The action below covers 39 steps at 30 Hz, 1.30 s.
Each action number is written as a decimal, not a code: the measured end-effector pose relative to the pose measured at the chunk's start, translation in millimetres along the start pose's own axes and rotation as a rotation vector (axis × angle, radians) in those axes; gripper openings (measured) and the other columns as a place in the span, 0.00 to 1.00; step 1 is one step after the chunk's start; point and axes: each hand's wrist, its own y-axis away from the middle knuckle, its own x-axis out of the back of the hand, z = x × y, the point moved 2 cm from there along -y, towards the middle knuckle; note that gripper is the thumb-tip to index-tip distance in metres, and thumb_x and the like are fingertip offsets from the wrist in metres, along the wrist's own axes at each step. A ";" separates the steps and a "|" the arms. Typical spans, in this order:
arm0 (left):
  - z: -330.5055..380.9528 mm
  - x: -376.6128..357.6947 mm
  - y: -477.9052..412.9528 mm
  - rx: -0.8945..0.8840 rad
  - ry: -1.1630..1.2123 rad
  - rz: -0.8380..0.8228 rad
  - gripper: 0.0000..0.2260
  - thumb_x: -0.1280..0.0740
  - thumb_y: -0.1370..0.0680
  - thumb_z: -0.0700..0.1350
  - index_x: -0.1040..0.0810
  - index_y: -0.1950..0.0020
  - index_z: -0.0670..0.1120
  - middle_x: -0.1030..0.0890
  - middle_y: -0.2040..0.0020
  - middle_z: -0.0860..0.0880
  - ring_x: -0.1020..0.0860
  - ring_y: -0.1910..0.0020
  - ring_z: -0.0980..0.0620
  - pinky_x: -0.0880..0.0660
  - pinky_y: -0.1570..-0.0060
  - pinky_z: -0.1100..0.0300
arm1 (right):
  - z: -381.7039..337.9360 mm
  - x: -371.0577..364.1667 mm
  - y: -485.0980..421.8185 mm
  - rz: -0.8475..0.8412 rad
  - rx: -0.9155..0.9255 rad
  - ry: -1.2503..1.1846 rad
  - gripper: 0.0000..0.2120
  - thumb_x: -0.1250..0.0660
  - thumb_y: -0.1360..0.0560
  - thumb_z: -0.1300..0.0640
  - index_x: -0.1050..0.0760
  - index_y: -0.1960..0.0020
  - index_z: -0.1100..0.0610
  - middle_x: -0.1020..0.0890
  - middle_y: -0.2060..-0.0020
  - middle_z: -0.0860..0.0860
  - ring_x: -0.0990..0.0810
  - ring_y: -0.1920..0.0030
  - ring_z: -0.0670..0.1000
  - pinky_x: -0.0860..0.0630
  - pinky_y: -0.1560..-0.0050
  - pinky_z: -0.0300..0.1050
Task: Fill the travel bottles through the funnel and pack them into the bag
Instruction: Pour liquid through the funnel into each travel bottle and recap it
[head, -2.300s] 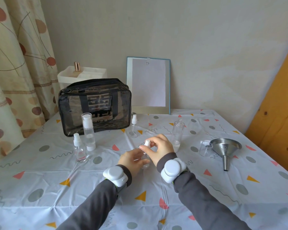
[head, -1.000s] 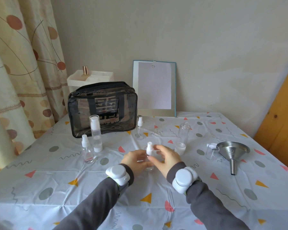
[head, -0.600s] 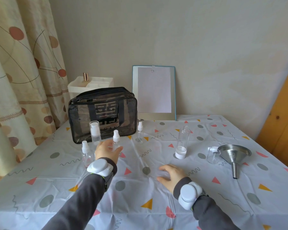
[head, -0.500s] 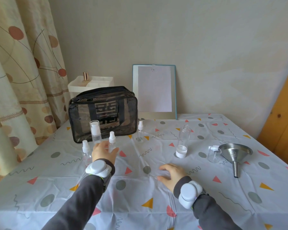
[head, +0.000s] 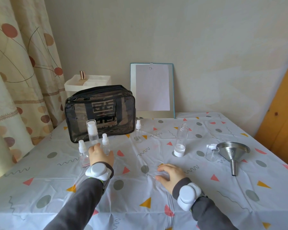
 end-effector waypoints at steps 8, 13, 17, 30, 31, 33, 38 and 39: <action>30.3 1.5 32.9 -0.383 0.037 0.250 0.32 0.32 0.32 0.33 0.38 0.30 0.36 0.37 0.32 0.36 0.38 0.33 0.36 0.37 0.33 0.45 | 0.8 -1.9 0.0 0.032 0.001 -0.014 0.14 0.32 0.28 0.51 0.22 0.44 0.55 0.22 0.43 0.46 0.27 0.41 0.46 0.38 0.46 0.26; 67.3 -15.7 34.5 -0.817 -0.001 0.207 0.23 0.31 0.34 0.30 0.29 0.39 0.31 0.28 0.40 0.33 0.30 0.39 0.33 0.32 0.36 0.42 | 2.3 -0.4 2.1 0.053 0.022 -0.005 0.14 0.32 0.27 0.50 0.22 0.44 0.54 0.23 0.43 0.45 0.27 0.40 0.45 0.39 0.45 0.26; 92.1 -41.1 15.8 -0.581 0.076 -0.060 0.23 0.34 0.25 0.41 0.35 0.33 0.36 0.34 0.34 0.39 0.37 0.34 0.41 0.41 0.34 0.56 | 1.4 -3.3 6.2 0.030 0.084 -0.023 0.14 0.35 0.25 0.50 0.24 0.42 0.54 0.25 0.41 0.45 0.29 0.38 0.44 0.38 0.40 0.28; 103.6 -79.6 -39.4 -0.162 0.018 -0.285 0.28 0.36 0.23 0.48 0.42 0.28 0.39 0.30 0.33 0.40 0.30 0.35 0.40 0.34 0.36 0.49 | 1.8 0.8 5.8 0.073 0.073 -0.127 0.12 0.31 0.28 0.53 0.21 0.46 0.57 0.22 0.45 0.47 0.26 0.42 0.43 0.39 0.44 0.21; 101.5 -81.9 -41.0 -0.155 0.005 -0.303 0.29 0.36 0.23 0.49 0.43 0.27 0.40 0.30 0.32 0.40 0.30 0.35 0.41 0.34 0.35 0.48 | 2.5 -0.2 6.6 0.075 0.072 -0.128 0.12 0.31 0.28 0.53 0.21 0.47 0.57 0.22 0.45 0.46 0.26 0.42 0.42 0.39 0.44 0.21; 99.3 -84.2 -44.6 -0.155 -0.012 -0.324 0.29 0.36 0.23 0.49 0.44 0.27 0.40 0.32 0.30 0.42 0.31 0.33 0.42 0.35 0.34 0.48 | 2.6 0.1 6.7 0.078 0.062 -0.133 0.11 0.31 0.28 0.53 0.21 0.47 0.57 0.21 0.45 0.46 0.26 0.42 0.43 0.40 0.45 0.20; 91.0 -92.3 -45.1 -0.202 -0.046 -0.315 0.24 0.35 0.24 0.47 0.37 0.30 0.42 0.28 0.34 0.43 0.30 0.35 0.41 0.33 0.36 0.49 | 2.0 0.7 7.1 0.079 0.051 -0.127 0.12 0.31 0.28 0.53 0.21 0.47 0.56 0.22 0.45 0.46 0.27 0.42 0.43 0.43 0.46 0.18; 89.2 -92.7 -44.2 -0.230 -0.048 -0.303 0.23 0.35 0.24 0.45 0.36 0.31 0.43 0.27 0.34 0.43 0.30 0.36 0.41 0.33 0.36 0.49 | 2.2 0.3 7.3 0.082 0.049 -0.125 0.12 0.31 0.28 0.53 0.21 0.46 0.56 0.22 0.45 0.46 0.27 0.42 0.42 0.43 0.47 0.17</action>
